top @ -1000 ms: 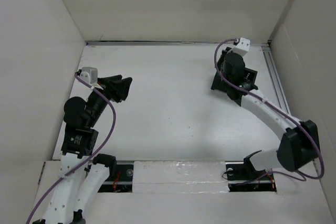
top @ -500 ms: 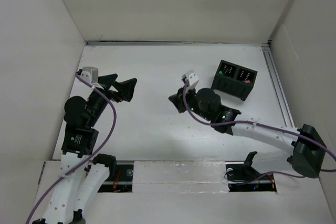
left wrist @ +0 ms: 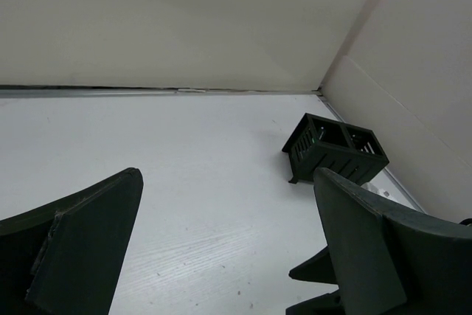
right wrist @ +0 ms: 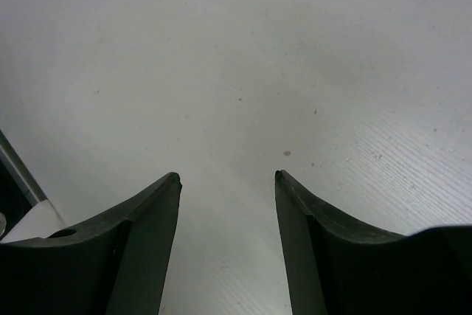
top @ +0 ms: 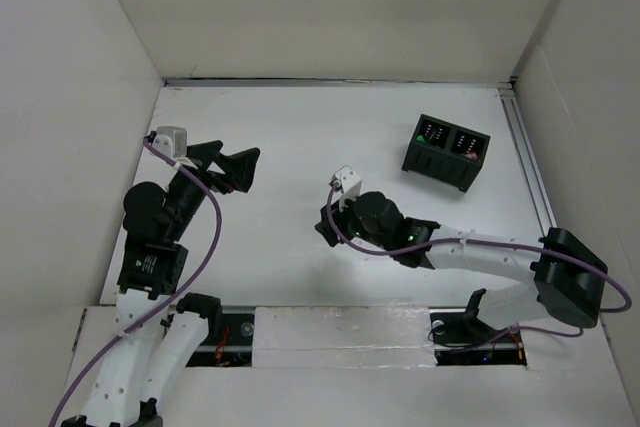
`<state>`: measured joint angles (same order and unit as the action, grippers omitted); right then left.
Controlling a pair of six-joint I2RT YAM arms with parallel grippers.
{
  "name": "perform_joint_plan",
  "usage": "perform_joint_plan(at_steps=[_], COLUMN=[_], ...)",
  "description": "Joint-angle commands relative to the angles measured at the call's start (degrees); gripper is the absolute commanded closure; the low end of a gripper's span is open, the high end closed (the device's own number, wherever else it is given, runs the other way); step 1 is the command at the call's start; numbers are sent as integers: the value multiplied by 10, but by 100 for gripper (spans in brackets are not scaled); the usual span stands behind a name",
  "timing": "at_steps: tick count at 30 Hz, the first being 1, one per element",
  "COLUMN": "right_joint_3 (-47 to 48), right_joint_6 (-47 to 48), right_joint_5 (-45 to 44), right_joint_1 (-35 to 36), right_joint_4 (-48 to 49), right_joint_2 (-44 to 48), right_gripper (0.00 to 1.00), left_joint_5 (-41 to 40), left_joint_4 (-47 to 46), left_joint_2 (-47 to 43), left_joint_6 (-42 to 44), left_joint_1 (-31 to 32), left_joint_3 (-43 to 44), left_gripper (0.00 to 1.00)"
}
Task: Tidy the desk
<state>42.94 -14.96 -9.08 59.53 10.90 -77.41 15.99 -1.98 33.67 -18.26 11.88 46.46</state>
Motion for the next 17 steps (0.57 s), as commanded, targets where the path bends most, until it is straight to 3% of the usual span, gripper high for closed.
perform_joint_plan(at_steps=[1,17], right_joint_3=[30,18], right_joint_6=[0,-6], right_joint_5=[-53,-94], right_joint_1=[5,5], right_joint_4=[0,-11], right_joint_2=[-6,-11], right_gripper=[40,40], left_joint_5=[0,7], left_joint_4=[-22,-22], left_joint_2=[-4,-4], left_joint_6=[5,7], left_joint_1=[1,1], left_joint_3=[4,6], left_gripper=[1,1])
